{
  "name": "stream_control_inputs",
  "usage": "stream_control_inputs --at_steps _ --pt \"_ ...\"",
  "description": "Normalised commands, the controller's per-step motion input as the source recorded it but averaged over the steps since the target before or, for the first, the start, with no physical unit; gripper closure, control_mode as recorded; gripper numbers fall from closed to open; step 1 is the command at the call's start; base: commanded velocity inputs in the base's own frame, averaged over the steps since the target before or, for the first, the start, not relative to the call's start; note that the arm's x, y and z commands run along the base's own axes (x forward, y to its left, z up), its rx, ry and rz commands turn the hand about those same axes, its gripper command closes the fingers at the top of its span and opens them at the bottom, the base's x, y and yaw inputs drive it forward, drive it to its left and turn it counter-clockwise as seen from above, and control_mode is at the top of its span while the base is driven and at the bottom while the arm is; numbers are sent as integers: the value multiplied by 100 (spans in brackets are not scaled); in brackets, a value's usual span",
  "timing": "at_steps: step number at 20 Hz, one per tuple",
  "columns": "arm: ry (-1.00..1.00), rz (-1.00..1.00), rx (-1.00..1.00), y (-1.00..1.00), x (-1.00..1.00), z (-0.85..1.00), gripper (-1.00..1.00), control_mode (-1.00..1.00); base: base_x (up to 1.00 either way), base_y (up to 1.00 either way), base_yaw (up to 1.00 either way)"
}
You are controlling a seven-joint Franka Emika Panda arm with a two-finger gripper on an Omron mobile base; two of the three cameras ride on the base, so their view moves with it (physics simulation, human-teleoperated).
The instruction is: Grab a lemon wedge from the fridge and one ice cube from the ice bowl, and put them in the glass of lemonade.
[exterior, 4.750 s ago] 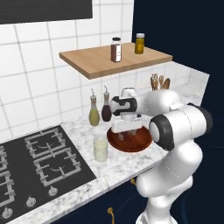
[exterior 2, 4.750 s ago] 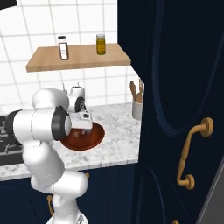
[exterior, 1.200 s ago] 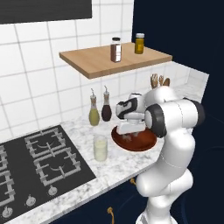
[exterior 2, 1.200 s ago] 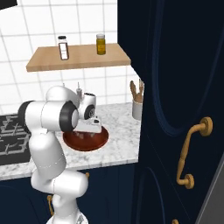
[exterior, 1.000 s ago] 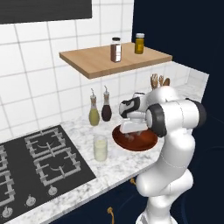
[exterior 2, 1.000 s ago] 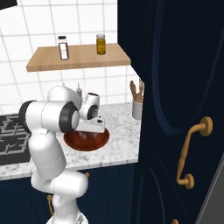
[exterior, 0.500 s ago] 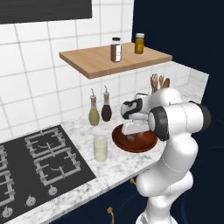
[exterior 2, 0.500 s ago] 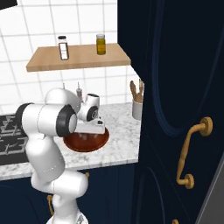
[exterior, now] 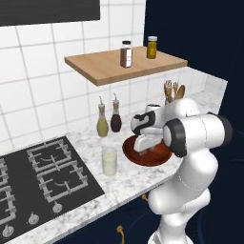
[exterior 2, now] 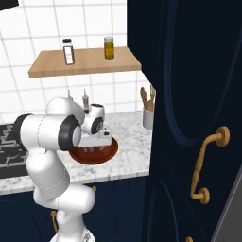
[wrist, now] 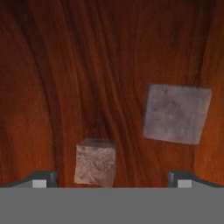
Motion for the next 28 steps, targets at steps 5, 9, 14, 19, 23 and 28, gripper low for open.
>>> stream_control_inputs --at_steps 5,9,14,19,23,28 --pt "0 21 0 6 12 6 -100 -100 0 0 0" --pt "-1 4 0 0 0 -3 -100 -100 0 0 0" --pt "-8 0 4 3 3 -4 -100 -100 0 0 0" --pt "-8 0 1 9 0 -2 -100 -100 0 0 0" --pt "-10 0 0 12 0 -24 -100 -100 0 0 0" --pt "0 0 0 0 -2 -4 -100 -100 0 0 0"
